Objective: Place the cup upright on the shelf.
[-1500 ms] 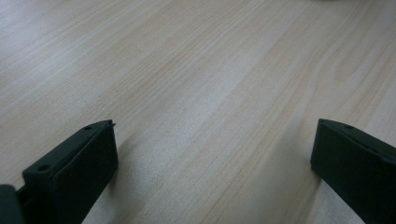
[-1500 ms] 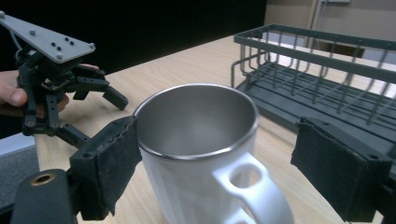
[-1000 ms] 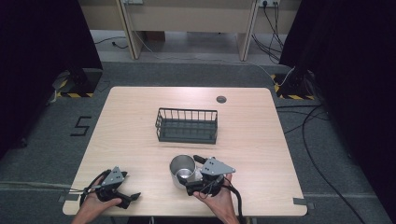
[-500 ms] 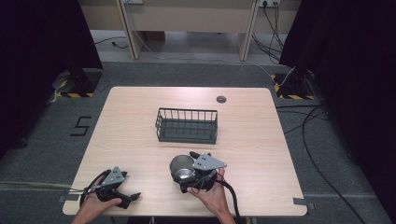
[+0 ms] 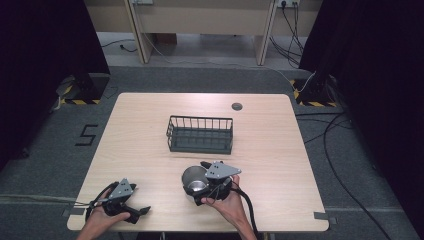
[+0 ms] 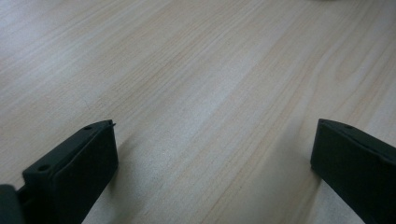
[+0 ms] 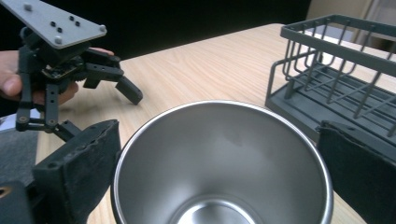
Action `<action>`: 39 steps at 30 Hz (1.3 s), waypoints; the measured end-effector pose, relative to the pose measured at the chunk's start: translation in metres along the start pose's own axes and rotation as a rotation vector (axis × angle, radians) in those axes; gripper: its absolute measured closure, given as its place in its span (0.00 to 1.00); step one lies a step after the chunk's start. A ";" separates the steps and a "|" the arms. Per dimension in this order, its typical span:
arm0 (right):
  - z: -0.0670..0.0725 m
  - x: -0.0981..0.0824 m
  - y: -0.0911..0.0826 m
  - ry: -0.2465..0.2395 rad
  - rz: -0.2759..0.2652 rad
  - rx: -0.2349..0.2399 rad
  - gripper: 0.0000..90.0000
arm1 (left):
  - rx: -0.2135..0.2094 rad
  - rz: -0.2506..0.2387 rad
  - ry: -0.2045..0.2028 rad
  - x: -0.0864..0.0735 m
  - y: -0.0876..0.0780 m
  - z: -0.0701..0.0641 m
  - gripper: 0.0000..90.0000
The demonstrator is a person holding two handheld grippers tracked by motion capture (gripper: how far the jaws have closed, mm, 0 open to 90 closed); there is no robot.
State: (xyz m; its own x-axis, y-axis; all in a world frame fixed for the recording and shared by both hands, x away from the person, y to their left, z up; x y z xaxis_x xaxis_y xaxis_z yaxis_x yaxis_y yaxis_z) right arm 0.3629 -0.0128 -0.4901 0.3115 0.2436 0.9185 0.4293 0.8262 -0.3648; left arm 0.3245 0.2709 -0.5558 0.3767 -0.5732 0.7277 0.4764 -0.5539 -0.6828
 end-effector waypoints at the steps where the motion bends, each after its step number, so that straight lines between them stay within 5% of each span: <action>1: -0.001 0.000 0.001 -0.006 0.001 0.009 0.03 | 0.000 0.000 0.000 0.000 0.000 0.000 0.00; 10: -0.005 0.002 0.004 -0.010 0.024 0.062 0.06 | 0.000 0.000 0.000 0.000 0.000 0.000 0.00; 21: -0.002 0.005 0.001 -0.022 0.017 0.057 0.07 | 0.000 0.000 0.000 0.000 0.000 0.000 0.00; 39: -0.013 0.052 -0.015 -0.016 -0.024 0.080 0.07 | 0.000 -0.001 -0.001 0.000 0.000 0.000 0.00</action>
State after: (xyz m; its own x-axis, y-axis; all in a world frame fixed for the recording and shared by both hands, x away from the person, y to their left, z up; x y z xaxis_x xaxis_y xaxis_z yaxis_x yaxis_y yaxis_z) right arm 0.3837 -0.0187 -0.4385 0.2883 0.2310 0.9293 0.3668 0.8698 -0.3300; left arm 0.3245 0.2708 -0.5558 0.3772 -0.5716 0.7287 0.4767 -0.5548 -0.6819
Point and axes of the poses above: each handheld gripper's, and its own axes: y roughly forward along the jaws, x roughly out of its top, z roughly to its left, the point moved 4 cm from there along y, roughly forward along the jaws, and after that the axes turned 6 degrees about y, right-handed, at the moved point
